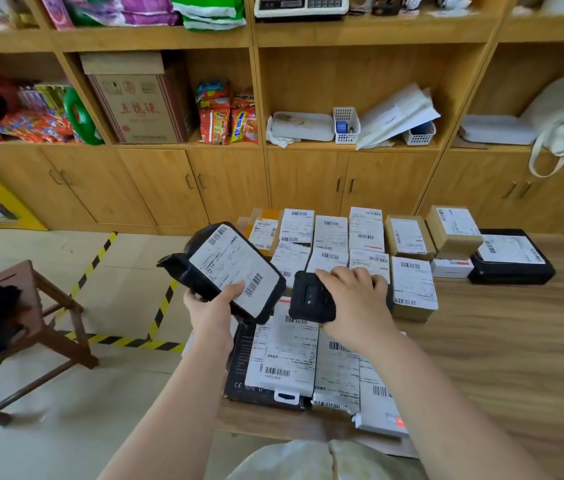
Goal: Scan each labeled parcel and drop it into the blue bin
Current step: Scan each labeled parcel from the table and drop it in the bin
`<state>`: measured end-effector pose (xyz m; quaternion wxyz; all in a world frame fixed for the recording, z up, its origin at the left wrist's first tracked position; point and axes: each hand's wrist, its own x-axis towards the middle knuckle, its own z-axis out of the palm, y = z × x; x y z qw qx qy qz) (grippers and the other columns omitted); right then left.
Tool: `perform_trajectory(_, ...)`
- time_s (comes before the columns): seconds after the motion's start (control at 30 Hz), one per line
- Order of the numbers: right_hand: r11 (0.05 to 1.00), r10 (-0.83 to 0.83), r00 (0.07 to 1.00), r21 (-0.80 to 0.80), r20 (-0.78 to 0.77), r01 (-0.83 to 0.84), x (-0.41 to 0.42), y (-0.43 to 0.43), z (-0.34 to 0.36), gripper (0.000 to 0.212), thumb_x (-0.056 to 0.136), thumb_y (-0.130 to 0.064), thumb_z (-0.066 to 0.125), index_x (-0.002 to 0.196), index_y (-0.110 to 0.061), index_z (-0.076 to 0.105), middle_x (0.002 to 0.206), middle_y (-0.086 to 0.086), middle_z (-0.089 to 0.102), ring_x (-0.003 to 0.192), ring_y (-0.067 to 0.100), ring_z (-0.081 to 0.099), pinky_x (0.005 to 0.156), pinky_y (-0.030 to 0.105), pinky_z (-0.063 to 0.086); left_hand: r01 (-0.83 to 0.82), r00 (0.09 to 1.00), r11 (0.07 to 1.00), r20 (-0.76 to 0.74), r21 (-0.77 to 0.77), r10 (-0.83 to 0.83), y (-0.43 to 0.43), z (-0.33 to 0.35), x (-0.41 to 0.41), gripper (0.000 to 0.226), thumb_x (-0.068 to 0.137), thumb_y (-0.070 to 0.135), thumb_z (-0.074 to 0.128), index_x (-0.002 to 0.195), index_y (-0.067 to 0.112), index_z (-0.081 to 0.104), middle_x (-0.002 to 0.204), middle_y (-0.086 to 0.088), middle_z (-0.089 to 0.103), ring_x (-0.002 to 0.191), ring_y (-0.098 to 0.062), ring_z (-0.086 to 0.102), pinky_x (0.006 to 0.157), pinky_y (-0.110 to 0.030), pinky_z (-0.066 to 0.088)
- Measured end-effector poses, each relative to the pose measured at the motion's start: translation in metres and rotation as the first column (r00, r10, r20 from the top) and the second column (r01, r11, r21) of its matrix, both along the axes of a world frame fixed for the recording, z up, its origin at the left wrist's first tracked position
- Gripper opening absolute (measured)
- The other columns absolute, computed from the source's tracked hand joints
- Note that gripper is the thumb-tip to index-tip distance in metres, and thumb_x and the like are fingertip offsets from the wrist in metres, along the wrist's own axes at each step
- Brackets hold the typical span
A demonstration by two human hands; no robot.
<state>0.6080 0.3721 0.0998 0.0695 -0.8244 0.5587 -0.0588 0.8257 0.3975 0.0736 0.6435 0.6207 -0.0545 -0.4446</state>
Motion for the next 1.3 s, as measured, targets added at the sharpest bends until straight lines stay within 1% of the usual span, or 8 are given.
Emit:
perform_trajectory(0.2,0.999,0.003,1.000,0.033,0.019,-0.004,0.008,0.001,-0.002,0.073,0.086,-0.030,0.064,0.150,-0.034,0.029,0.142,-0.008,0.038,0.128,0.023,0.031,0.106,0.046,0.020,0.031,0.994,0.999,0.102,-0.023,-0.028,0.004,-0.005,0.001,0.082,0.073,0.002,0.085,0.137,0.024,0.039,0.124,0.002,0.062,0.110,-0.020,0.064,0.069,-0.029,0.054)
perform_trajectory(0.4,0.994,-0.074,0.995,0.088,0.065,0.068,-0.003,-0.002,-0.001,0.076,0.081,-0.034,0.070,0.147,-0.036,0.032,0.140,-0.007,0.041,0.127,0.022,0.032,0.103,0.044,0.022,0.027,0.996,0.999,0.088,-0.023,-0.025,-0.006,-0.006,-0.001,0.082,0.073,0.007,0.086,0.138,0.024,0.039,0.125,0.001,0.062,0.114,-0.022,0.063,0.091,-0.043,0.055)
perform_trajectory(0.5,0.971,-0.207,0.969,0.152,0.135,0.186,-0.020,-0.004,0.006,0.084,0.076,-0.035,0.076,0.148,-0.036,0.031,0.141,-0.007,0.041,0.128,0.024,0.033,0.099,0.042,0.025,0.079,0.997,0.997,-0.020,-0.015,-0.079,-0.017,-0.003,-0.013,0.073,0.077,0.011,0.083,0.137,0.024,0.042,0.121,0.001,0.065,0.105,-0.019,0.067,0.091,-0.046,0.056)
perform_trajectory(0.63,0.911,-0.410,0.862,0.180,0.298,0.371,-0.062,-0.001,0.017,0.089,0.070,-0.037,0.082,0.146,-0.037,0.036,0.138,-0.006,0.047,0.128,0.026,0.039,0.102,0.045,0.034,0.295,0.948,0.955,-0.125,0.013,-0.292,-0.045,0.004,-0.051,0.063,0.077,0.018,0.083,0.129,0.027,0.048,0.117,-0.002,0.069,0.105,-0.025,0.067,0.086,-0.046,0.055)
perform_trajectory(0.8,0.817,-0.571,0.758,0.133,0.314,0.561,-0.121,0.024,0.028,0.086,0.070,-0.037,0.084,0.143,-0.040,0.039,0.139,-0.010,0.046,0.130,0.023,0.037,0.102,0.046,0.032,0.526,0.840,0.850,-0.167,0.013,-0.517,-0.072,0.013,-0.133,0.061,0.079,0.017,0.082,0.130,0.025,0.051,0.115,-0.002,0.071,0.102,-0.024,0.068,0.086,-0.051,0.057)
perform_trajectory(1.0,0.628,-0.765,0.568,0.154,0.304,0.763,-0.194,0.079,0.023,0.081,0.071,-0.036,0.080,0.140,-0.044,0.039,0.130,-0.009,0.050,0.122,0.026,0.040,0.101,0.047,0.033,0.742,0.666,0.670,-0.126,0.016,-0.735,-0.062,0.010,-0.233,0.051,0.080,0.016,0.080,0.123,0.025,0.054,0.112,0.000,0.072,0.097,-0.020,0.068,0.087,-0.049,0.057)
perform_trajectory(1.2,0.404,-0.881,0.329,0.182,0.340,0.896,-0.267,0.141,0.026,0.055,0.060,-0.049,0.057,0.114,-0.039,0.052,0.107,-0.010,0.056,0.107,0.025,0.048,0.094,0.045,0.040,0.879,0.476,0.476,-0.034,0.013,-0.879,-0.034,0.016,-0.321,0.052,0.074,0.013,0.084,0.119,0.024,0.059,0.113,-0.002,0.074,0.103,-0.029,0.069,0.086,-0.043,0.057)
perform_trajectory(1.3,0.325,-0.899,0.244,0.178,0.365,0.929,-0.307,0.179,0.023,0.066,0.065,-0.038,0.072,0.127,-0.039,0.049,0.120,-0.008,0.054,0.117,0.026,0.045,0.098,0.041,0.035,0.916,0.401,0.400,-0.020,0.013,-0.916,-0.006,0.024,-0.375,0.054,0.076,0.014,0.083,0.122,0.027,0.058,0.111,0.004,0.073,0.098,-0.019,0.069,0.083,-0.042,0.056)
